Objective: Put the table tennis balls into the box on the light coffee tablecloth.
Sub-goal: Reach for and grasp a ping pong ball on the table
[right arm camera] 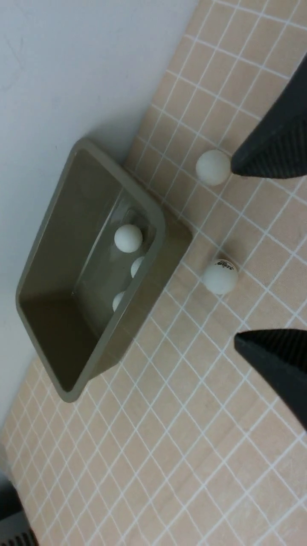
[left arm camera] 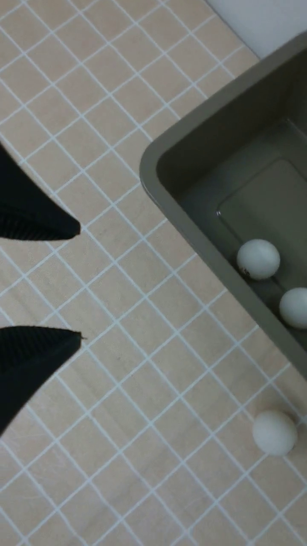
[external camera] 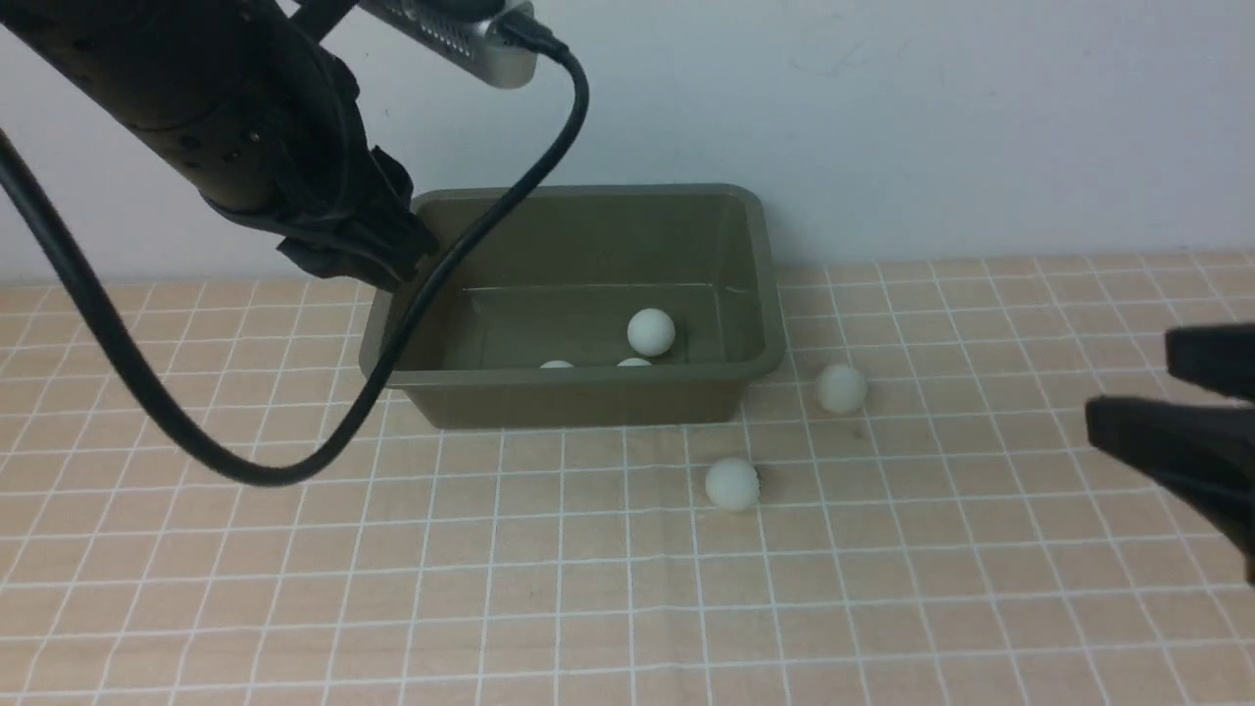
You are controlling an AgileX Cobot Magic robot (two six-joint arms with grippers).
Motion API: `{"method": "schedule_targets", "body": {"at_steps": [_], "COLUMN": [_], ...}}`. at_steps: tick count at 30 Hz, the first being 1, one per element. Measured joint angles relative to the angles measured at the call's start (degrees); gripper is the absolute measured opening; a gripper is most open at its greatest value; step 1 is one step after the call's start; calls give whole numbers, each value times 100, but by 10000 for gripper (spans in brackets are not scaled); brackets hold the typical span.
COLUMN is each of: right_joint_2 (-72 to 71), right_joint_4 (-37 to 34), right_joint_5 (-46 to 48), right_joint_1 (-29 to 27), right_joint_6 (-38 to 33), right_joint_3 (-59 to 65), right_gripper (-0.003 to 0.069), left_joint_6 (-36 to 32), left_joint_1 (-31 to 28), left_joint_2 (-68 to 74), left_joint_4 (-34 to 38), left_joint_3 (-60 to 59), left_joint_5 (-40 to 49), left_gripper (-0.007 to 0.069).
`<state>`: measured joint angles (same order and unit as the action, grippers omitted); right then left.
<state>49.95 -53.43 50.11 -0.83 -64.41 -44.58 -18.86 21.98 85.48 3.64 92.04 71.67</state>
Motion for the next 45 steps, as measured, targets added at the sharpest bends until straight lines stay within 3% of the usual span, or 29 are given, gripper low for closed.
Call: {"method": "schedule_targets", "body": {"at_steps": [6,14,22,30,45], "right_joint_2": [1747,3767,5397,6474,7605], "right_joint_4": [842,1315,1956,2626,2602], "right_joint_5": [450,1231,1128,696,301], "right_joint_1": [0,17,432,924,1016], "right_joint_6": [481,792,1316,1739,1725], "right_joint_3": [-1528,-2911,-4105,-4708,-5090], "right_gripper": [439,442,486,488,488], "left_joint_6": [-194,-224,-328,-328,-328], "left_joint_1": [0,0,0,0,0], "left_joint_2": [-365,-483,-483,-483,-483], "left_joint_4": [462,659,721,721,721], "left_joint_3": [0,0,0,0,0], "left_joint_5": [0,6,6,6,6], "left_gripper": [224,224,224,224,224]}}
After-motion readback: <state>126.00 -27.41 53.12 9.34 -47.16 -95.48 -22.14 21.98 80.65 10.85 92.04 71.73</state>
